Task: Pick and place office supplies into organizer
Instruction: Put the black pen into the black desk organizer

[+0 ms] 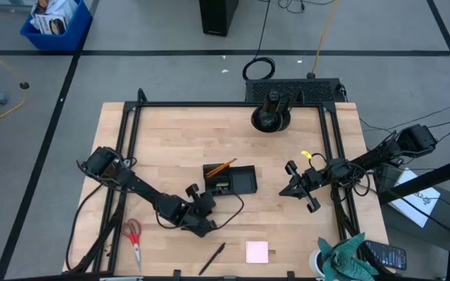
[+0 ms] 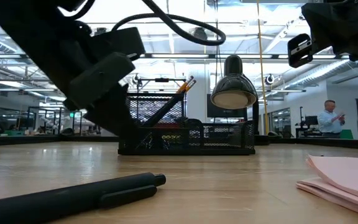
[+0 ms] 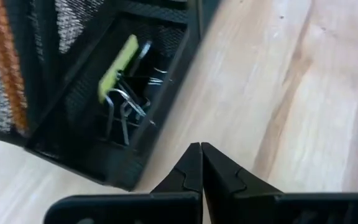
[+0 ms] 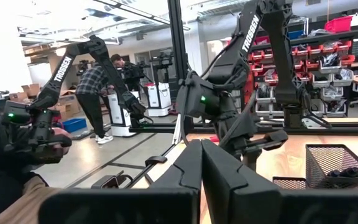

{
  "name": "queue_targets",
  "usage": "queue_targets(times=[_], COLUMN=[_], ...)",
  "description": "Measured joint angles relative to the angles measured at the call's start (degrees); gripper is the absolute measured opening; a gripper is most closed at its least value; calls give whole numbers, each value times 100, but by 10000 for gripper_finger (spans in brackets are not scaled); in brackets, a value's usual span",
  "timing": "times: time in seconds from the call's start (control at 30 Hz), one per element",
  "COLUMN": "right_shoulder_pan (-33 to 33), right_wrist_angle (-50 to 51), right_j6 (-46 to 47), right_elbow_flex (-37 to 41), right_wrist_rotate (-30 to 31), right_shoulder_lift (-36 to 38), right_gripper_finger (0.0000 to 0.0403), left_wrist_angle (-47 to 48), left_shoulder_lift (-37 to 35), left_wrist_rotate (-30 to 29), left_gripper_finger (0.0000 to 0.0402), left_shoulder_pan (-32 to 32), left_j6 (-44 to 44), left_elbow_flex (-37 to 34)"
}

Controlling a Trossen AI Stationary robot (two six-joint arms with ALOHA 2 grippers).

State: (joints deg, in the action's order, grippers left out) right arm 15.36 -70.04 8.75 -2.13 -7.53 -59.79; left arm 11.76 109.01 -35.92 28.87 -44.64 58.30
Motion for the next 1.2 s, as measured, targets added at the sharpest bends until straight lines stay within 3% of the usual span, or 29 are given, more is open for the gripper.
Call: queue_targets(times=[0.63,0.8,0.93,1.2], right_shoulder_pan=[1,1,0,0], right_wrist_angle=[0,0,0,2], right_j6=[-44,-44,-44,-25], right_elbow_flex=[0,0,2,0], right_wrist_rotate=[0,0,0,-2], right_shoulder_lift=[1,0,2,0], right_gripper_finger=[0,0,0,0], left_wrist_angle=[698,638,997,2970], left_shoulder_lift=[0,0,0,59], left_wrist_rotate=[-56,279,841,889], left_gripper_finger=[1,1,1,1], left_shoulder_pan=[-279,-251,-67,625], left_j6=[-153,-136,-155,-1144], left_elbow_flex=[86,136,641,2514])
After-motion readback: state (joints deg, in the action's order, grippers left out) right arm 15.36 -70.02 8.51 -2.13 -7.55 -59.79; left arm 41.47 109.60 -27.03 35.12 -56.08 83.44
